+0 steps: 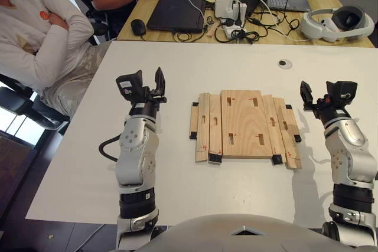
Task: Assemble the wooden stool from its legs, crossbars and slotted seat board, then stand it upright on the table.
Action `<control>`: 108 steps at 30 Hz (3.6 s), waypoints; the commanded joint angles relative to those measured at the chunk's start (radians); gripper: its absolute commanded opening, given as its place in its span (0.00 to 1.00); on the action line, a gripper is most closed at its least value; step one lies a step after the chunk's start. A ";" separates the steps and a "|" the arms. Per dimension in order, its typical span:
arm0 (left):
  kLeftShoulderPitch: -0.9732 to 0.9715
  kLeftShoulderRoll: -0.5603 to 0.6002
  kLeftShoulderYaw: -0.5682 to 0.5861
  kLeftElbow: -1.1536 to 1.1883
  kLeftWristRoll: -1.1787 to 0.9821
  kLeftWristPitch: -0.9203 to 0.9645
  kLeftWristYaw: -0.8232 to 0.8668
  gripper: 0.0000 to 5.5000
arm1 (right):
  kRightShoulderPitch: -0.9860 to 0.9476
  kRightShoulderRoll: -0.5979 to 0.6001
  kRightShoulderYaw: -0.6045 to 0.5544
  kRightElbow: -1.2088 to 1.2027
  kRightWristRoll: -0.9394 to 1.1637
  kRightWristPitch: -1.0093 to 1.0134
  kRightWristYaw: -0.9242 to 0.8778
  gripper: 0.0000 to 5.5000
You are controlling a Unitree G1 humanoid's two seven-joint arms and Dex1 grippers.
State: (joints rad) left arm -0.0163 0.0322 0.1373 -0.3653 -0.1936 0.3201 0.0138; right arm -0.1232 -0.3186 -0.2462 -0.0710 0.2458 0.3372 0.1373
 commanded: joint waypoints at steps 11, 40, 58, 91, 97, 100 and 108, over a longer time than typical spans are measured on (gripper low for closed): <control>-0.048 0.045 0.048 0.139 0.023 -0.162 -0.035 0.51 | -0.240 -0.015 -0.046 0.571 -0.080 -0.381 -0.049 0.73; 0.055 -0.036 -0.203 -0.170 0.045 0.215 0.015 0.51 | 0.201 0.266 0.310 -0.540 -0.001 0.109 -0.158 0.73; 0.027 0.120 -0.311 -0.213 0.113 0.615 -0.030 0.51 | 0.248 0.324 0.284 -0.554 0.073 0.135 -0.154 0.73; -0.214 0.268 -0.573 0.012 0.204 0.857 -0.176 0.51 | 0.225 0.358 0.299 -0.550 0.057 0.124 -0.175 0.73; -0.197 0.257 -0.560 0.038 0.200 0.891 -0.182 0.51 | 0.227 0.357 0.302 -0.551 0.055 0.125 -0.174 0.73; -0.191 0.232 -0.495 0.053 0.193 0.912 -0.168 0.51 | 0.229 0.357 0.303 -0.550 0.052 0.122 -0.175 0.73; -0.288 0.101 -0.309 0.186 0.107 1.022 -0.189 0.51 | 0.224 0.371 0.309 -0.532 0.031 0.096 -0.180 0.73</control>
State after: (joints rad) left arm -0.2809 0.1430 -0.1793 -0.2283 -0.0741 1.3088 -0.1656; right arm 0.1104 0.0427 0.0591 -0.6114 0.2869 0.4442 -0.0343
